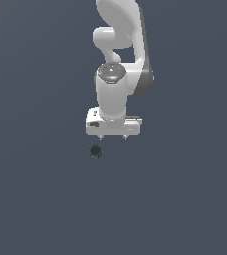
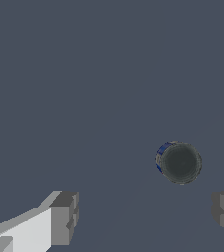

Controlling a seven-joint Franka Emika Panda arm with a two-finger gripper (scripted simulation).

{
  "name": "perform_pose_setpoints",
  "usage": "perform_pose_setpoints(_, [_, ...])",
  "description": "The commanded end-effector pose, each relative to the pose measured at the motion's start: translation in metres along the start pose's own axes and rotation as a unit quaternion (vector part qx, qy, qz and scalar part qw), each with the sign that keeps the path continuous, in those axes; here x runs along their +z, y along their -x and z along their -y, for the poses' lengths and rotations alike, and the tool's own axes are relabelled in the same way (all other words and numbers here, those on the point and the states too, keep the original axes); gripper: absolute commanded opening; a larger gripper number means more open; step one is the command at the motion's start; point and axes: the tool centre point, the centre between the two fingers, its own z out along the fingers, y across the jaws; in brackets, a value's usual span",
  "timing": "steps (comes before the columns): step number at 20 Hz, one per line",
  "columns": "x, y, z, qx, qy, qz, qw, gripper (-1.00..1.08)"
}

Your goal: Pick up the object and move it to a goal position.

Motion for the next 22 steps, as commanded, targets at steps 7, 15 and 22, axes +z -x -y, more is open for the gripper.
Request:
perform_pose_setpoints(7, [-0.022, -0.012, -0.015, 0.006, 0.004, -0.025, 0.9997, 1.0])
perform_pose_setpoints(15, [-0.029, -0.016, -0.019, 0.007, 0.006, -0.033, 0.9994, 1.0])
perform_pose_setpoints(22, [-0.01, -0.014, -0.029, 0.052, 0.002, -0.028, 0.9982, 1.0])
